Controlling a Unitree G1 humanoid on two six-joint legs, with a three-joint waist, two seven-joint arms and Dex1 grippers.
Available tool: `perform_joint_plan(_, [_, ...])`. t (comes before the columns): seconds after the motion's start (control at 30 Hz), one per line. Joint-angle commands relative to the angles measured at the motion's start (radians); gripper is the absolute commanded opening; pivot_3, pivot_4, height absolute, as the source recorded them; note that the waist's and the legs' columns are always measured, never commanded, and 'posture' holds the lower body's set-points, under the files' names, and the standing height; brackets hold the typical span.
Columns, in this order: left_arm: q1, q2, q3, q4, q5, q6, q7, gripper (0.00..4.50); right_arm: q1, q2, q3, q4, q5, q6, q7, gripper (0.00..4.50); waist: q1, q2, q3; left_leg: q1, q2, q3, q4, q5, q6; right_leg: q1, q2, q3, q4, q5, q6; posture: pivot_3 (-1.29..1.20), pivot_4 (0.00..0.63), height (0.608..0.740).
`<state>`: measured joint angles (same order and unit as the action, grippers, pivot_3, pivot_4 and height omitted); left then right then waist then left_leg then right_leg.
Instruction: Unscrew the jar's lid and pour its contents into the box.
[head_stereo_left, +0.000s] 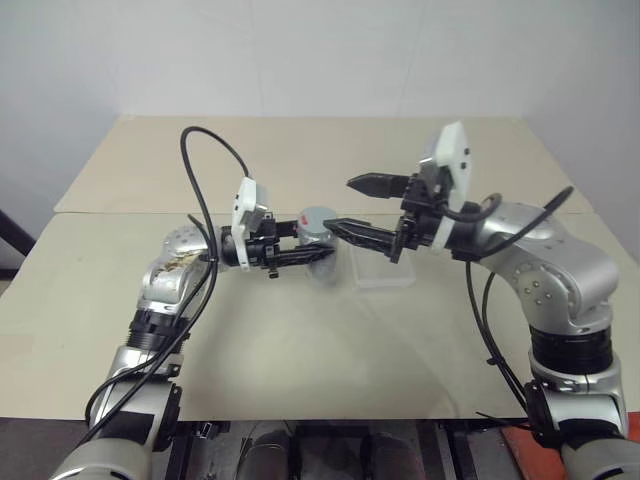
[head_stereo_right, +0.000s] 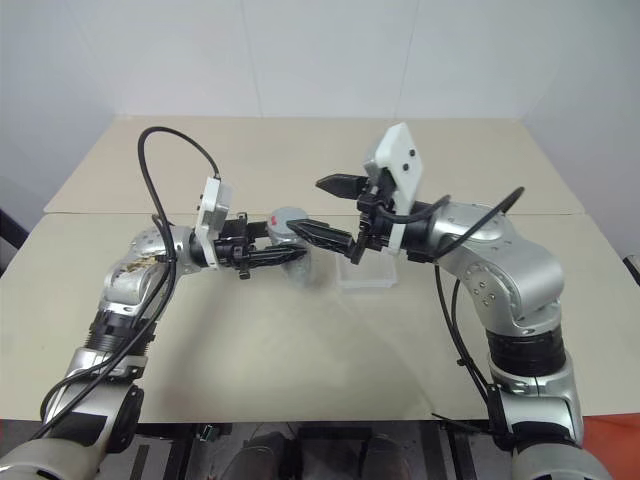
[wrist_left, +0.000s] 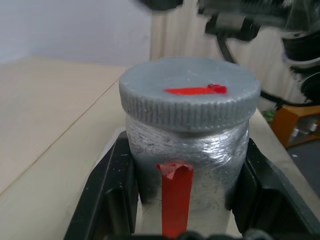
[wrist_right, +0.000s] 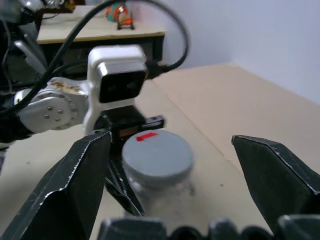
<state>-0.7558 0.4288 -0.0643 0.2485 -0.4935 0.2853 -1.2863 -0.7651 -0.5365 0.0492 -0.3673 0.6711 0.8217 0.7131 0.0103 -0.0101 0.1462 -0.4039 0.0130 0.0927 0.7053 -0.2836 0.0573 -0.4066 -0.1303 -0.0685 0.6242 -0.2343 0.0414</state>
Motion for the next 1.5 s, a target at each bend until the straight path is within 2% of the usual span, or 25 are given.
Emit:
perform_joint_plan(0.03, [-0.029,-0.009,0.000,0.009,0.009,-0.039,-0.029,2.01,-0.026,0.002,0.023,-0.001,-0.026,0.010,-0.013,4.50,-0.003,0.000,0.000,0.000,0.000,0.000,0.000,0.000,0.000,0.000,0.000,0.000,0.000,0.000,0.000,0.00,0.150,0.740])
perform_joint_plan(0.5, [0.001,0.003,0.007,-0.034,0.026,-0.048,-0.044,2.01,-0.054,0.025,0.038,0.038,-0.039,0.010,0.010,4.50,-0.010,0.000,0.000,0.003,0.001,0.000,-0.004,0.000,-0.001,0.000,0.001,0.000,0.000,0.000,0.000,0.00,0.150,0.740])
perform_joint_plan(0.63, [-0.003,-0.002,0.004,-0.030,0.033,-0.061,-0.040,2.01,-0.060,0.030,0.061,0.072,-0.060,0.004,0.023,3.66,-0.010,0.000,0.000,0.002,0.001,0.000,-0.004,0.000,-0.001,0.000,0.000,0.000,0.000,0.000,0.000,0.00,0.150,0.740])
perform_joint_plan(0.7, [-0.008,0.000,0.006,-0.036,0.027,-0.054,-0.042,2.01,-0.069,0.035,0.064,0.082,-0.061,0.012,0.025,2.93,-0.011,0.000,0.000,0.002,0.001,0.000,-0.004,0.000,-0.001,0.000,0.000,0.000,0.000,0.000,0.000,0.00,0.150,0.740])
perform_joint_plan(0.73, [-0.011,0.000,0.007,-0.037,0.025,-0.053,-0.044,2.01,-0.073,0.035,0.065,0.087,-0.062,0.014,0.030,2.75,-0.012,0.000,0.000,0.002,0.001,0.000,-0.004,0.000,-0.001,0.000,0.000,0.000,0.000,0.000,0.000,0.00,0.150,0.740])
perform_joint_plan(1.07, [-0.027,-0.012,0.001,-0.022,0.042,-0.071,-0.066,2.01,-0.073,0.029,0.090,0.138,-0.114,-0.060,0.100,2.75,-0.013,0.000,0.000,0.002,0.001,0.000,-0.004,0.000,-0.001,0.000,0.000,0.000,0.000,0.000,0.000,0.00,0.150,0.740])
perform_joint_plan(1.1, [-0.029,-0.009,0.000,-0.023,0.037,-0.066,-0.078,2.01,-0.072,0.027,0.093,0.147,-0.121,-0.085,0.120,2.75,-0.014,0.000,0.000,0.002,0.001,0.000,-0.004,0.000,-0.001,0.000,0.000,0.000,0.000,0.000,0.000,0.00,0.150,0.740])
perform_joint_plan(1.27, [-0.055,0.006,-0.008,-0.026,-0.022,-0.027,-0.225,2.01,-0.094,-0.005,0.103,0.288,-0.124,-0.307,0.433,2.75,-0.014,0.000,0.000,0.002,0.000,0.000,-0.004,0.000,-0.001,0.001,0.001,0.000,-0.001,0.000,0.000,0.00,0.150,0.740])
perform_joint_plan(1.4, [-0.070,0.005,-0.040,-0.051,-0.059,-0.006,-0.323,2.01,-0.196,0.009,0.141,0.516,-0.142,-0.426,0.695,2.75,-0.023,0.000,0.000,0.003,0.001,0.000,-0.004,0.000,-0.001,0.001,0.001,0.000,-0.001,0.000,0.000,0.00,0.150,0.740])
perform_joint_plan(1.5, [-0.081,0.011,-0.078,-0.058,-0.081,-0.018,-0.328,2.01,-0.282,0.053,0.162,0.704,-0.178,-0.502,0.791,2.75,-0.031,0.000,0.000,0.004,0.001,0.001,-0.004,0.000,-0.001,0.001,0.001,0.001,0.000,0.000,0.000,0.00,0.150,0.740])
